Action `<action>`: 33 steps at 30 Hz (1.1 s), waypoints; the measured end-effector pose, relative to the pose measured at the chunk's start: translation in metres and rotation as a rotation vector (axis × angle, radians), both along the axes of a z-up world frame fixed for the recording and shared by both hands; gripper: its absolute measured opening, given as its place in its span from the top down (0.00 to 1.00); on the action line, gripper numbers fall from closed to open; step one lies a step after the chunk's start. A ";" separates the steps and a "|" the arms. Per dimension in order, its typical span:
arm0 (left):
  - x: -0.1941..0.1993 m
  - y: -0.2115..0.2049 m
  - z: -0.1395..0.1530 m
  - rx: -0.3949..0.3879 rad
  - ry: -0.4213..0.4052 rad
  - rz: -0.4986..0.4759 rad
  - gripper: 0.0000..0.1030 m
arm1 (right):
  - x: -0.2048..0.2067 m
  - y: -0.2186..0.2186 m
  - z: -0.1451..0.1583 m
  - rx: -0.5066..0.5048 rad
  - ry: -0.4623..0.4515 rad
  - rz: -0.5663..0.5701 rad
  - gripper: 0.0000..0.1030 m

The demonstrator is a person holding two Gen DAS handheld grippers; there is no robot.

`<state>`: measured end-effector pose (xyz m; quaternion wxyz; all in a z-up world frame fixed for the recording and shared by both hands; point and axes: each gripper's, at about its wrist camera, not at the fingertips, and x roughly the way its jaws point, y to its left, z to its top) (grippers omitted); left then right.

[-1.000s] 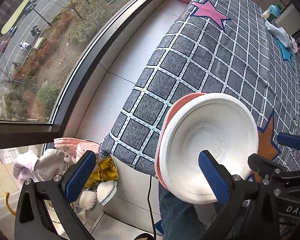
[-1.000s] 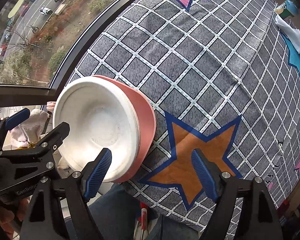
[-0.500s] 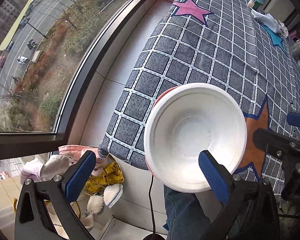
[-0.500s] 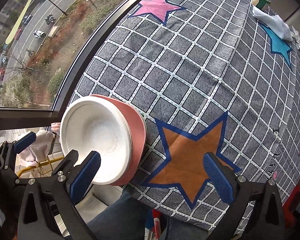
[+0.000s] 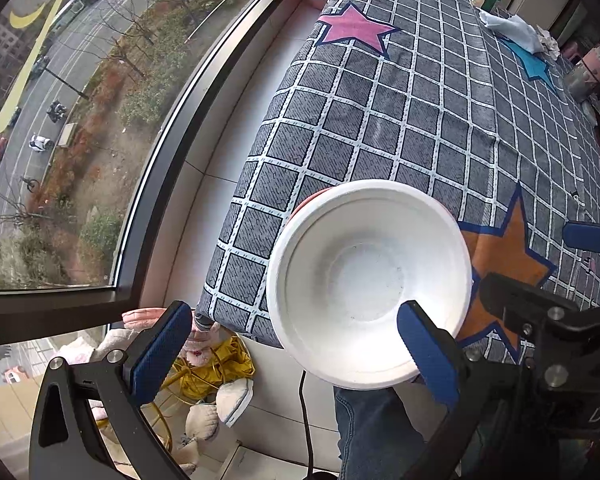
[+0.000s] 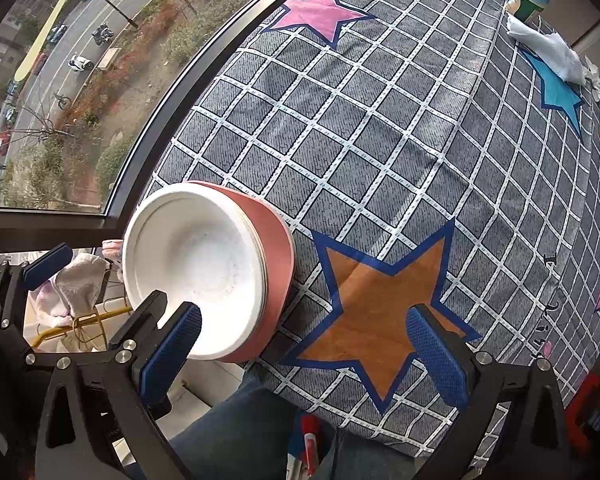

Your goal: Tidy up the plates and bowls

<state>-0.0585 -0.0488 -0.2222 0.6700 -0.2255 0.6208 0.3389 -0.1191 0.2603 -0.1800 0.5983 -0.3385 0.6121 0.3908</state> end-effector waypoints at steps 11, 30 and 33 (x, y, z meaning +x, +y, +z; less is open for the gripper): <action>0.004 -0.002 0.003 0.005 0.004 -0.010 0.01 | 0.003 -0.004 0.000 0.001 0.006 -0.008 0.00; 0.018 -0.007 0.004 0.025 0.051 -0.027 0.01 | 0.017 -0.008 0.000 0.020 0.039 -0.024 0.00; 0.019 -0.007 0.006 0.026 0.027 -0.014 0.01 | 0.022 -0.011 -0.001 0.023 0.050 -0.030 0.00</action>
